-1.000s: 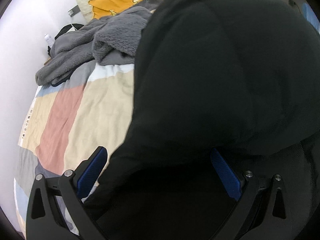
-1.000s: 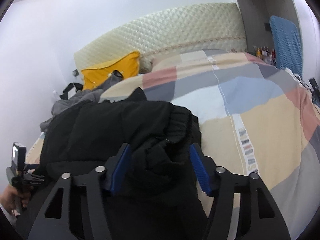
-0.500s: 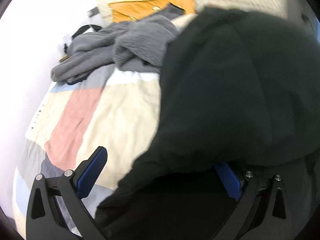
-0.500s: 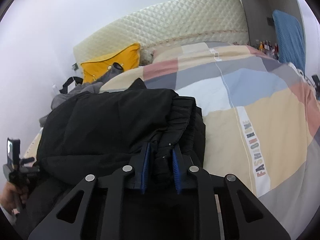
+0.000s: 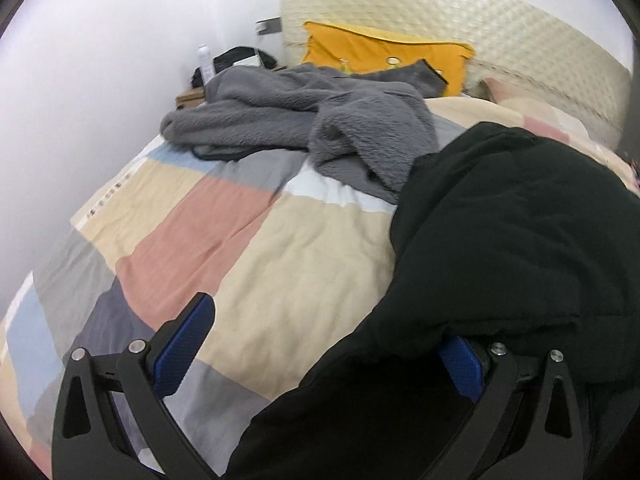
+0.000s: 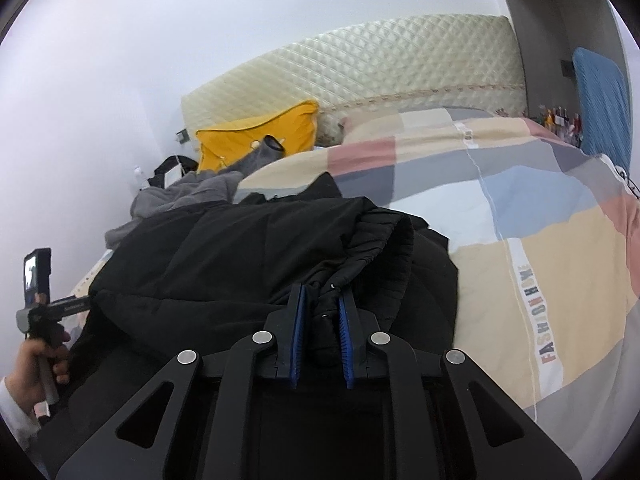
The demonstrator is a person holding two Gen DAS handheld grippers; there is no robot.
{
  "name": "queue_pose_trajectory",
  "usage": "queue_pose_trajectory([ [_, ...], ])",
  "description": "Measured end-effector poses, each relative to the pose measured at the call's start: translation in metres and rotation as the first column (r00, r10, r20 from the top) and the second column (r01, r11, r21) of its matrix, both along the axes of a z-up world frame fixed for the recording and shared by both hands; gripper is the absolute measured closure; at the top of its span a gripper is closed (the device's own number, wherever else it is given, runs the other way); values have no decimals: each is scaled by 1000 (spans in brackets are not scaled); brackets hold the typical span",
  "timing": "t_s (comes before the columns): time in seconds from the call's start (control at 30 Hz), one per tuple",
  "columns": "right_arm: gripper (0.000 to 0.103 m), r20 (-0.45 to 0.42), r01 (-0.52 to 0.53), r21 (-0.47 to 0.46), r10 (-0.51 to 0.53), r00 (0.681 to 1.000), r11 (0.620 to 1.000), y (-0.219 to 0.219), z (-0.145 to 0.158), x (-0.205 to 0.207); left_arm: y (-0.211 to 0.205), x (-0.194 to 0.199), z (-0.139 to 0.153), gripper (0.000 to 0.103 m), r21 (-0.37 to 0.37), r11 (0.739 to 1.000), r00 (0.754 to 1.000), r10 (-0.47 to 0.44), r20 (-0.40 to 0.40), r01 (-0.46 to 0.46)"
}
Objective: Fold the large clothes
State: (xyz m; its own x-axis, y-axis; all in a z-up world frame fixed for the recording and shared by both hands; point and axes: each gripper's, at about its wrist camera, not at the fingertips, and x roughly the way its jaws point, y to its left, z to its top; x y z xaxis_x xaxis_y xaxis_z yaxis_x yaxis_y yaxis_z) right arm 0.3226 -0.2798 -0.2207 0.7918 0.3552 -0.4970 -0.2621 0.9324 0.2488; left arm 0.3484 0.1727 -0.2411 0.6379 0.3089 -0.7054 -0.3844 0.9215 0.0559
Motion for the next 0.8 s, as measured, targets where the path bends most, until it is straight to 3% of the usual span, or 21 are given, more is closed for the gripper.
queue_pose_trajectory([
  [0.2, 91, -50, 15, -38, -17, 999, 999, 7, -18, 9, 4, 0, -9, 0, -29, 999, 1000, 15, -27, -16],
  [0.33, 91, -95, 26, -124, -38, 995, 992, 12, -38, 21, 6, 8, -23, 0, -29, 999, 996, 12, -86, -14],
  [0.43, 91, -94, 33, -171, -50, 994, 985, 16, -45, 24, -3, 12, -30, 0, 28, 1000, 993, 0, -121, 3],
  [0.53, 89, -86, 43, -147, -56, 995, 988, 13, -44, 21, -8, 11, -28, 0, 45, 999, 991, -5, -132, 11],
  [0.6, 84, -93, 58, -119, -70, 993, 991, 9, -41, 18, -5, 5, -23, 0, -7, 1000, 991, -13, -131, 12],
  [0.67, 64, -92, 81, -120, -93, 991, 989, 9, -36, 14, -3, -5, -17, 0, -53, 998, 991, -22, -130, 15],
  [0.8, 58, -54, 79, -116, -86, 995, 990, 15, -16, -3, -3, -37, 7, 0, -162, 986, 996, -58, -66, 46],
])
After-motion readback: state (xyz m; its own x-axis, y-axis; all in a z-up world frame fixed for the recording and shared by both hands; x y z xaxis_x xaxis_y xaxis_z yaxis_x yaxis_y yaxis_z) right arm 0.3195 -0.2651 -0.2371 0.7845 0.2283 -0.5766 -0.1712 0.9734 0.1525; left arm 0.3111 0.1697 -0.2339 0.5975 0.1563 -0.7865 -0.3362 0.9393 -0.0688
